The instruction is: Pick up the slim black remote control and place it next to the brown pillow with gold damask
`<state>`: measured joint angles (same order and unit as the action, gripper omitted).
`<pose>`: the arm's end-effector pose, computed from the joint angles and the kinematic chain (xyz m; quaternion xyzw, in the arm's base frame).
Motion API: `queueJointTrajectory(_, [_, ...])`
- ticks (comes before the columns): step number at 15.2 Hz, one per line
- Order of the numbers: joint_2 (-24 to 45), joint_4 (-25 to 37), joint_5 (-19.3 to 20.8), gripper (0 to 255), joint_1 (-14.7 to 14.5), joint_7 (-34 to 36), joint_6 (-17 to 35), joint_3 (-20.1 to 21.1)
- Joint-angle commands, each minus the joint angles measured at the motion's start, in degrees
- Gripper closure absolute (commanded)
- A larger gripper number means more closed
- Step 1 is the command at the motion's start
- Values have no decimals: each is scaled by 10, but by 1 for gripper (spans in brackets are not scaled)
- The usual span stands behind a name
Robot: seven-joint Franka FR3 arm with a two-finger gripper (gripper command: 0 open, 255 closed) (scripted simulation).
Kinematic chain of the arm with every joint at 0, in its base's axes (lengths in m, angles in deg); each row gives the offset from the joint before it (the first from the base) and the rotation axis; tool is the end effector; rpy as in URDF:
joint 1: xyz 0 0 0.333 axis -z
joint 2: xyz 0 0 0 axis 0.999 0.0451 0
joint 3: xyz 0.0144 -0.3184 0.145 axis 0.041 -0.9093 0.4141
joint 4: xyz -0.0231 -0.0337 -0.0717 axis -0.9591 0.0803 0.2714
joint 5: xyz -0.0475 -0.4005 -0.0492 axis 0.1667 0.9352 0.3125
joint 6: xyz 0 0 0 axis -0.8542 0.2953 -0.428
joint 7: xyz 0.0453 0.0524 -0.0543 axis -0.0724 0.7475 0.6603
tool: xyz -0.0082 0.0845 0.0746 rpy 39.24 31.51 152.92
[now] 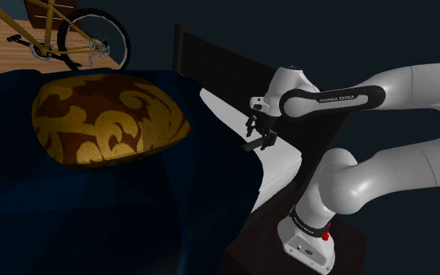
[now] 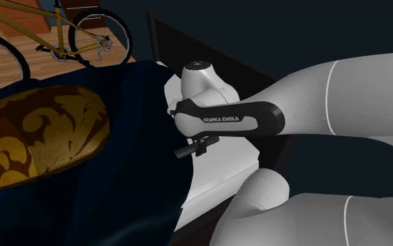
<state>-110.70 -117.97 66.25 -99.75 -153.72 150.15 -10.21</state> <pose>0.2993 -0.0844 0.4015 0.7837 0.6198 0.0294 0.0285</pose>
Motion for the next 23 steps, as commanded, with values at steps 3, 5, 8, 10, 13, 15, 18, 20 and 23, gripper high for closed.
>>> queueJointTrajectory(3, [0, 0, 0, 0, 0, 0, 0, 0])
queueJointTrajectory(5, [0, 0, 0, 255, 0, 0, 0, 0])
queueJointTrajectory(8, [0, 0, 0, 255, 0, 0, 0, 0])
queueJointTrajectory(10, [0, 0, 0, 255, 0, 0, 0, 0])
queueJointTrajectory(13, [0, 0, 0, 255, 0, 0, 1, 0])
queueJointTrajectory(15, [-9, 11, -5, 255, -1, -1, -19, 6])
queueJointTrajectory(18, [-20, 28, -13, 255, -4, -2, -47, 14])
queueJointTrajectory(20, [-26, 39, -18, 255, -5, -3, -65, 20])
queueJointTrajectory(23, [-34, 58, -26, 255, -8, -4, -91, 28])
